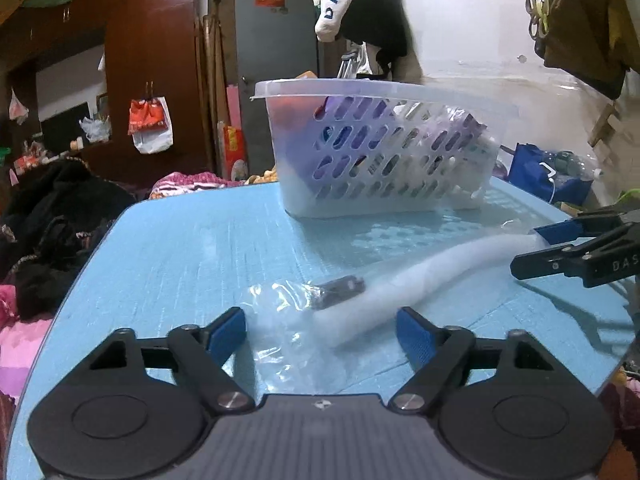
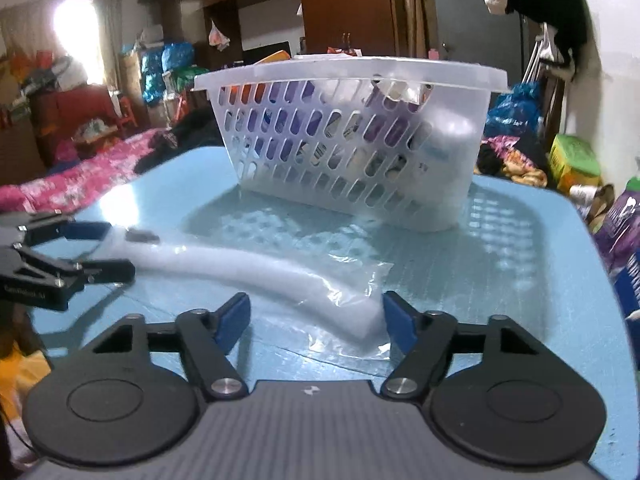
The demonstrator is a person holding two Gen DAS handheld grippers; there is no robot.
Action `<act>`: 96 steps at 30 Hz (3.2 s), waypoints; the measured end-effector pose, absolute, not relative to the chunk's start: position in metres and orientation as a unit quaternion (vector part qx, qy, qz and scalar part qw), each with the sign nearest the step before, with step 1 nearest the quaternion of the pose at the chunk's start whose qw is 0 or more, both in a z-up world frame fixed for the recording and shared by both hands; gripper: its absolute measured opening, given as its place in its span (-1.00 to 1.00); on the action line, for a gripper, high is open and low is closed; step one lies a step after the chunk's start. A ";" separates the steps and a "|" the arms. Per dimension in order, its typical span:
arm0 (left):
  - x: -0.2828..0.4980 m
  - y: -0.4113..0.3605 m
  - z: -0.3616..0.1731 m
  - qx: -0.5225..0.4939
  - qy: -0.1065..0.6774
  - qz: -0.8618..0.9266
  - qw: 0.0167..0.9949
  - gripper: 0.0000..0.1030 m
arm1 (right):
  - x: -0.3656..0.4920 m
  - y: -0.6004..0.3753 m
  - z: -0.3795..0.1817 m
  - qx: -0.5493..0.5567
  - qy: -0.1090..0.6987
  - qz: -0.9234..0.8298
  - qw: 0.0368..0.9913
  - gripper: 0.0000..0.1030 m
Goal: Organize objects
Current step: 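Grasp the clear bag with the white foam strip using the left tool, then lift the bagged foam strip over the basket and release it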
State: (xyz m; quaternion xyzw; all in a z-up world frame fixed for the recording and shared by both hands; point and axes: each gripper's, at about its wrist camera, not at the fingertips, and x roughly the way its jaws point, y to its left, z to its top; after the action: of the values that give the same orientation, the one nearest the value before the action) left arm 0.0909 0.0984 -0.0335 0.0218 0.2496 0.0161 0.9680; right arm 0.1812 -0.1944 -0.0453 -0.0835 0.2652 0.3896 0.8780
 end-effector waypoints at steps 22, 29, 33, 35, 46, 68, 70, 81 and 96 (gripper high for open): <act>0.081 0.085 -0.034 0.031 0.203 -0.012 0.979 -0.68 | 0.171 -0.201 -0.047 -0.070 0.221 0.403 0.885 -0.69; 0.078 0.085 -0.029 0.030 0.185 -0.016 0.982 -0.69 | 0.169 -0.201 -0.047 -0.069 0.210 0.400 0.890 -0.74; 0.077 0.085 -0.028 0.028 0.179 -0.016 0.983 -0.70 | 0.168 -0.202 -0.046 -0.066 0.208 0.400 0.890 -0.76; 0.076 0.085 -0.025 0.026 0.175 -0.018 0.984 -0.70 | 0.167 -0.202 -0.045 -0.066 0.205 0.399 0.891 -0.76; 0.069 0.073 0.030 0.046 0.112 -0.025 0.992 -0.70 | 0.154 -0.213 0.013 -0.067 0.139 0.391 0.907 -0.76; 0.219 0.063 0.124 0.110 0.105 -0.029 0.988 -0.70 | 0.289 -0.180 0.084 -0.053 0.153 0.304 0.939 -0.76; 0.232 0.061 0.116 0.119 0.115 -0.025 0.986 -0.70 | 0.296 -0.175 0.077 -0.054 0.165 0.294 0.940 -0.76; 0.248 0.057 0.098 0.136 0.138 -0.014 0.981 -0.69 | 0.305 -0.172 0.068 -0.058 0.181 0.291 0.938 -0.76; 0.231 0.065 0.099 0.150 0.067 0.055 0.985 0.85 | 0.305 -0.192 0.072 -0.022 0.153 0.282 0.947 0.96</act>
State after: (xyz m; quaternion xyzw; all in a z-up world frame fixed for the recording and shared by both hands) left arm 0.2305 0.0648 0.0989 0.1504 0.0670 0.0545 0.9849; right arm 0.3047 -0.1919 0.0722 -0.0219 0.1526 0.2817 0.9470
